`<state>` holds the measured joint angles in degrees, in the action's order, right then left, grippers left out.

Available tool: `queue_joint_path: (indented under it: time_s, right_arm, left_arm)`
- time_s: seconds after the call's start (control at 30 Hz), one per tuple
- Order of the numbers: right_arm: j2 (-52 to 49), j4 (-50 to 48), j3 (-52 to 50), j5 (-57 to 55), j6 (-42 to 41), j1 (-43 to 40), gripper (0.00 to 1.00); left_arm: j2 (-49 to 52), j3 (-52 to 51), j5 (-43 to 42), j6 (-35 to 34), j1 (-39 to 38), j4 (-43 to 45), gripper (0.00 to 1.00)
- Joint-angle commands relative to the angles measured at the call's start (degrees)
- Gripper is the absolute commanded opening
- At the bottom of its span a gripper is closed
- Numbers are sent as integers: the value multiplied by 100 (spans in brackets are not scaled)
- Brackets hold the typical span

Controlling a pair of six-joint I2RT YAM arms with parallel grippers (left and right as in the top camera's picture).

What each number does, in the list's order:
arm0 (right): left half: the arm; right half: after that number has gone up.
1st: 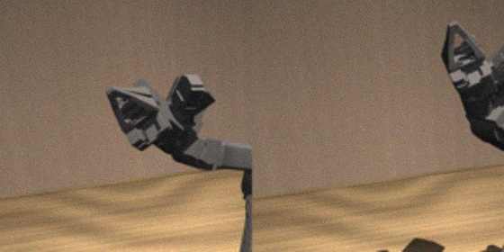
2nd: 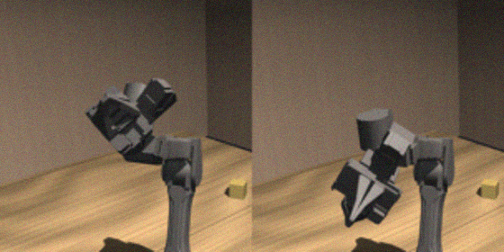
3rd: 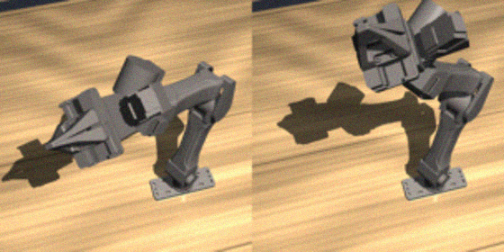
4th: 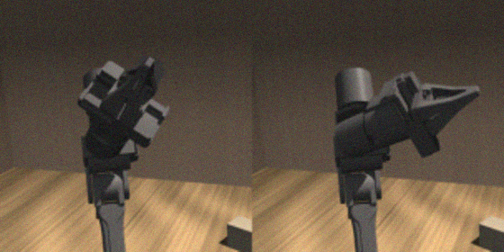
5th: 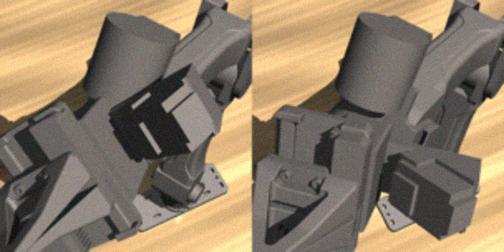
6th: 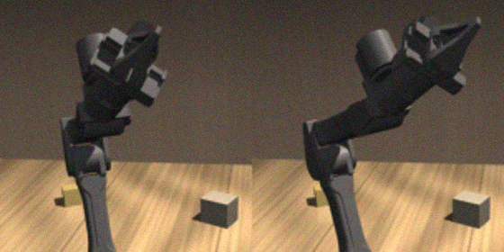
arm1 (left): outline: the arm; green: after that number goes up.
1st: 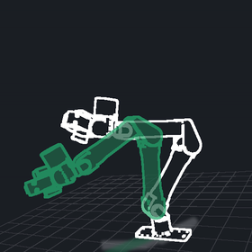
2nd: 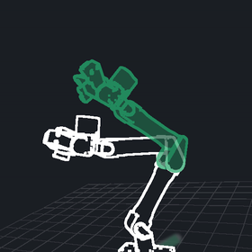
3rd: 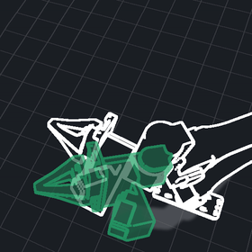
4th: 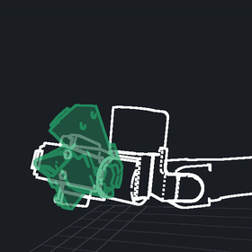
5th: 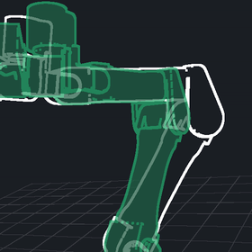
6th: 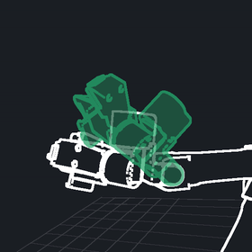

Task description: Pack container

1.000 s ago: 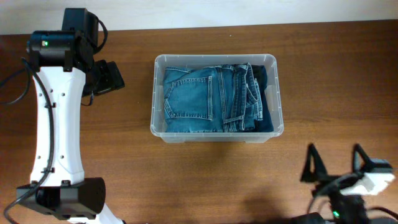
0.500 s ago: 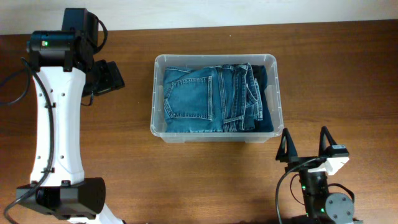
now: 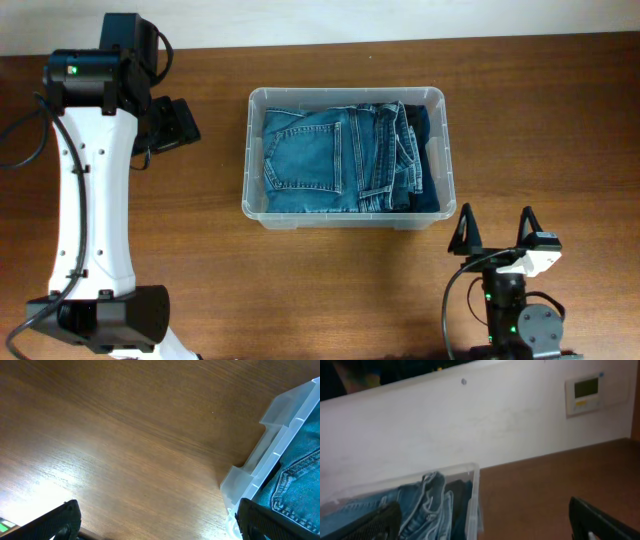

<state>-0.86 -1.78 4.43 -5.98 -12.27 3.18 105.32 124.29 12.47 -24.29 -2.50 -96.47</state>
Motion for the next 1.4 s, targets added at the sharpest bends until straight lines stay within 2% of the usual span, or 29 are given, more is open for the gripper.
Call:
queue_joint_path:
  time_s: [0.0,0.17,0.37,1.37]
  right_arm:
    - [66,-350,-393,31,-66,-35,98]
    - [66,-188,-411,17,7,-35,98]
    - [66,608,-411,-66,7,-37,98]
    - [61,590,-411,39,2,-22,98]
  left_arm:
    - [-33,-20,44,-55,4,-4,100]
    - [-33,-17,44,-55,4,-4,100]
    - [-33,-20,44,-55,4,-4,100]
    - [-33,-17,44,-55,4,-4,100]
